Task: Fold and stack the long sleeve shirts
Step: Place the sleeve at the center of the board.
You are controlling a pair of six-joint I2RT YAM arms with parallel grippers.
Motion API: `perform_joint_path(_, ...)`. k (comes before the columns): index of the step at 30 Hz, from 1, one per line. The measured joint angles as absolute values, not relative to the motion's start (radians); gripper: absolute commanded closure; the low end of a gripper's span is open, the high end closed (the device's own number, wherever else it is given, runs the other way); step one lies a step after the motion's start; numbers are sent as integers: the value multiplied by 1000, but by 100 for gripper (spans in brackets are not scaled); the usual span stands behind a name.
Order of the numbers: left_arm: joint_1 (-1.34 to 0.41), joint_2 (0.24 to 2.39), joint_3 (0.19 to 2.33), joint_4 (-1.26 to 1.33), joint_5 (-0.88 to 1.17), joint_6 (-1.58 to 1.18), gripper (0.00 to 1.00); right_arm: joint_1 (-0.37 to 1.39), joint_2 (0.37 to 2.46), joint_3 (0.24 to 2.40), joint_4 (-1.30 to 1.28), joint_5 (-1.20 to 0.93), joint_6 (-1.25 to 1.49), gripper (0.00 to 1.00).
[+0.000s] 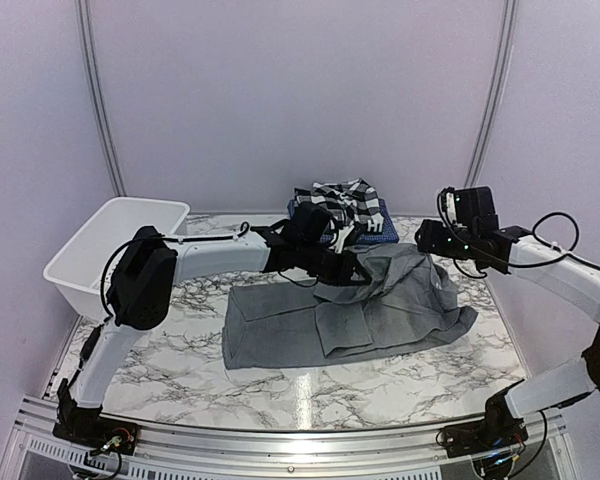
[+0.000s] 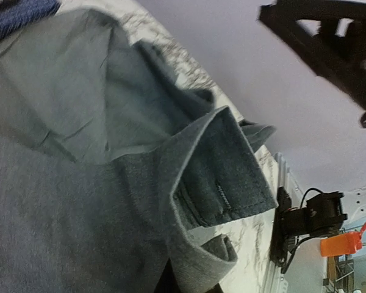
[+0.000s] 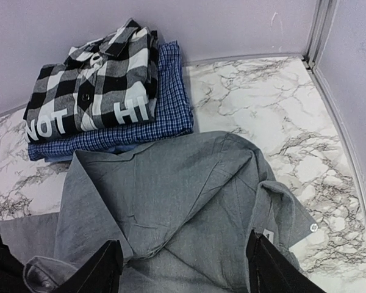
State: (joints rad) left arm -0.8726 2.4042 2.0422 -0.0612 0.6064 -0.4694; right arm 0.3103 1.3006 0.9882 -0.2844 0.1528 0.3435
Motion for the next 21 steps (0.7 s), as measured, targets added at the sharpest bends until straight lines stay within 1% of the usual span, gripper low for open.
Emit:
perform_joint_path(2, -876, 2418, 2021, -107, 572, -474, 61, 315, 1308, 971, -283, 145, 346, 31)
perform_joint_path(3, -875, 2418, 2016, -128, 549, -474, 53, 316, 1312, 960, -282, 140, 347, 30)
perform_joint_path(4, -873, 2418, 2016, -143, 524, -476, 40, 319, 1317, 947, -281, 138, 347, 28)
perform_joint_path(5, -870, 2413, 2016, -150, 496, -472, 35, 322, 1324, 936, -281, 137, 348, 27)
perform_joint_path(8, -857, 2376, 1984, -167, 400, -481, 28, 348, 1345, 915, -278, 133, 350, 22)
perform_joint_path(11, -842, 2291, 1892, -178, 318, -493, 27, 395, 1378, 913, -258, 119, 346, 20)
perform_joint_path(16, -817, 2064, 1624, -182, 181, -544, 31, 463, 1498, 924, -223, 83, 324, 21)
perform_joint_path(18, -810, 1969, 1498, -183, 144, -567, 36, 488, 1558, 941, -223, 81, 312, 23)
perform_joint_path(21, -812, 1854, 1317, -181, 110, -606, 39, 519, 1607, 948, -227, 93, 310, 28)
